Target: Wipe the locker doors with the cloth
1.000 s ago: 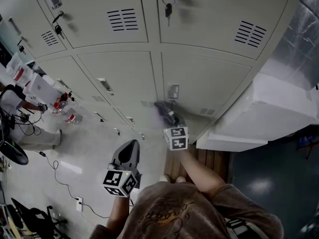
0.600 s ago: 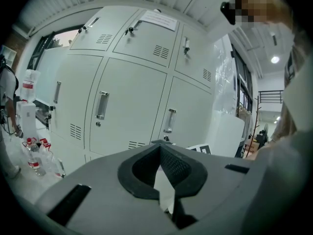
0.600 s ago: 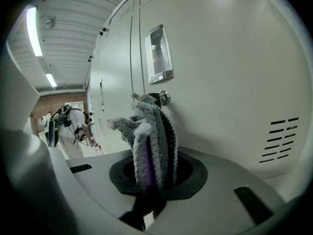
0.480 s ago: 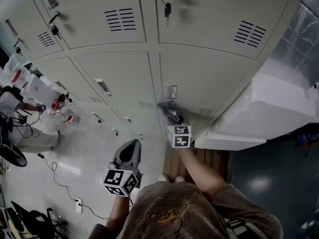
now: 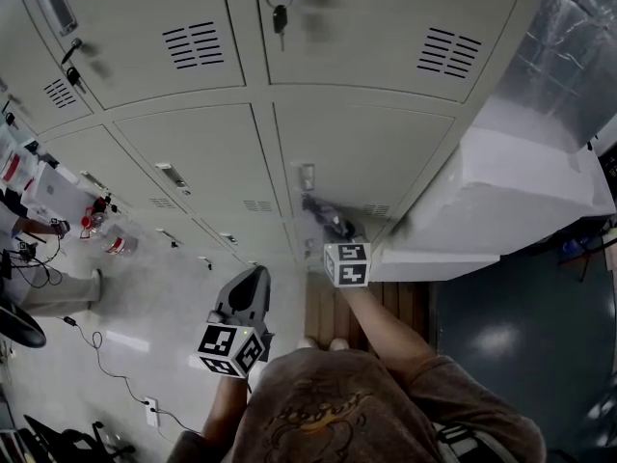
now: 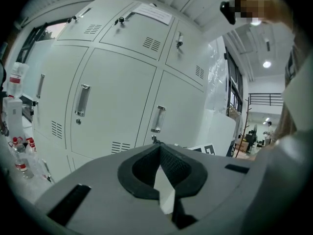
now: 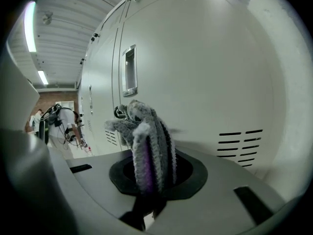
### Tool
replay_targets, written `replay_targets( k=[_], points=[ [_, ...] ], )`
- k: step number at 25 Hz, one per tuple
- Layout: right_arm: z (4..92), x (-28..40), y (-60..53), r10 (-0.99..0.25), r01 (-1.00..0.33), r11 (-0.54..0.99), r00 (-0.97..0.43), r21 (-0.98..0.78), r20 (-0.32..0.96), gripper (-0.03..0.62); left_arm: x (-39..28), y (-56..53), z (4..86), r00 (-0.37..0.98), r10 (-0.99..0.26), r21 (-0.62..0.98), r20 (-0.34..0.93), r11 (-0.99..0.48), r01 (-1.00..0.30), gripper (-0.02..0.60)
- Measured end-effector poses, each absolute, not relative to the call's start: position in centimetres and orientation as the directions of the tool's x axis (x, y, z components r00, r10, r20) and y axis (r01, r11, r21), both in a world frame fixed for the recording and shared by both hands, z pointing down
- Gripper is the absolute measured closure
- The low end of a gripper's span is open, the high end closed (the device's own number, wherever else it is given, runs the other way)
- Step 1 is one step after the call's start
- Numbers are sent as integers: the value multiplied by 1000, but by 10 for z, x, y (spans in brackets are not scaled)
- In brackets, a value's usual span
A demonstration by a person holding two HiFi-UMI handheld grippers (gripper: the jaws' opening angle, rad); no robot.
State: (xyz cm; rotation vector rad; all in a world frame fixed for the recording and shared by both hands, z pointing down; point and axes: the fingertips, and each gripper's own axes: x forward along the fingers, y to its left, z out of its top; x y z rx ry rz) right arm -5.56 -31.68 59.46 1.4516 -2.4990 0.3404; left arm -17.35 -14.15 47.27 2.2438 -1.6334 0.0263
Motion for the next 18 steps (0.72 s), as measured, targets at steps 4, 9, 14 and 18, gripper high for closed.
replay_targets(
  k=[4,9,14,18],
  points=[
    [590,-32,-319,-836,-885,462,-455,-54,308,540,-159,-148,472,369,-904,286,215,-303,-909,581],
    [583,-2,-321,-860,-904,427,-417,-32,293,542,-142,-154,471,413,-887,292,207,-348,-891,581],
    [578,28,-322,-882,-924,381,-370,-22,293,542,-130,-159,471,445,-872,294,202,-380,-877,581],
    [576,50,-324,-897,-939,343,-332,-14,290,542,-120,-162,471,470,-860,296,198,-404,-865,581]
  ],
)
